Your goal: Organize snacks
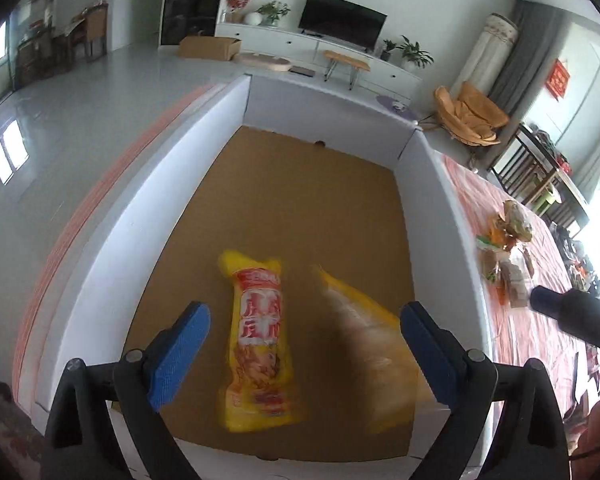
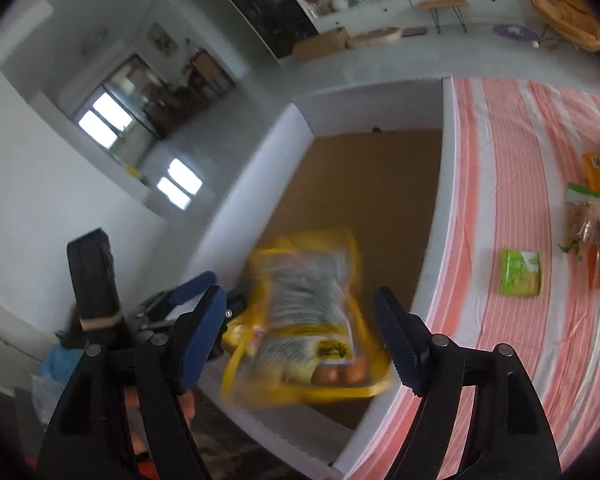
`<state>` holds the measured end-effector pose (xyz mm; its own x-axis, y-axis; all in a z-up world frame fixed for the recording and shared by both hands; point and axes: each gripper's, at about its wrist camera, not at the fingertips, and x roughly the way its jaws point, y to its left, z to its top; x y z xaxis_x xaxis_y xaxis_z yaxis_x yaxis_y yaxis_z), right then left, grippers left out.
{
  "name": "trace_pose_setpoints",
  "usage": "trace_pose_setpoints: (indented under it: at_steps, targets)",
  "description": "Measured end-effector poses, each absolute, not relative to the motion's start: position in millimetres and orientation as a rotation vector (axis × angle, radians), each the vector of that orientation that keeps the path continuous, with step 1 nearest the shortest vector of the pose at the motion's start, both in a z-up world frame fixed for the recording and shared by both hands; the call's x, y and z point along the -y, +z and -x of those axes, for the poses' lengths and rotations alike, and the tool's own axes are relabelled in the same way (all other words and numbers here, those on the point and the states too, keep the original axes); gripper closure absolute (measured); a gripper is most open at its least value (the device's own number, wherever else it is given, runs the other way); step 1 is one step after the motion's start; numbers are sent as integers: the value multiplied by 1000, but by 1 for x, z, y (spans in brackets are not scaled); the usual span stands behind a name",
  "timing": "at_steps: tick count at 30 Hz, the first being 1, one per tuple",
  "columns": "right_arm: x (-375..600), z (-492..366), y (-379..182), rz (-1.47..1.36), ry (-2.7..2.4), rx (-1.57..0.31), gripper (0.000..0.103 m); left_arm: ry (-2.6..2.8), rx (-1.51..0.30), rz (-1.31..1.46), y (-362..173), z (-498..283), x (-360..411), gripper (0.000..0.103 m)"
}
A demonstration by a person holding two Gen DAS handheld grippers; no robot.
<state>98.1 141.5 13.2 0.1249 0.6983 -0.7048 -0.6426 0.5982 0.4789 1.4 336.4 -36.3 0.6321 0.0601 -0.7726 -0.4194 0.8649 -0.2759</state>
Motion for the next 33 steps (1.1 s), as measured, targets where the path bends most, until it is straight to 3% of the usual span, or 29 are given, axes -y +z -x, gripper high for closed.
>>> trace_pose_setpoints:
  at_steps: [6, 11, 18, 29, 33]
  targets:
    - [-53, -119, 1, -69, 753, -943, 24, 190, -733, 428, -11, -7, -278, 7]
    - [70, -145, -56, -78, 326, -927, 24, -69, -726, 358, 10, -33, -179, 1]
    - [198, -152, -112, -132, -43, -925, 24, -391, -929, 152, -60, -97, -16, 0]
    - [204, -141, -107, -81, -34, -910, 24, -162, -907, -27, -136, -161, 7, 1]
    - [199, -160, -115, -7, -50, -912, 17, -155, -932, -36, -146, -165, 4, 2]
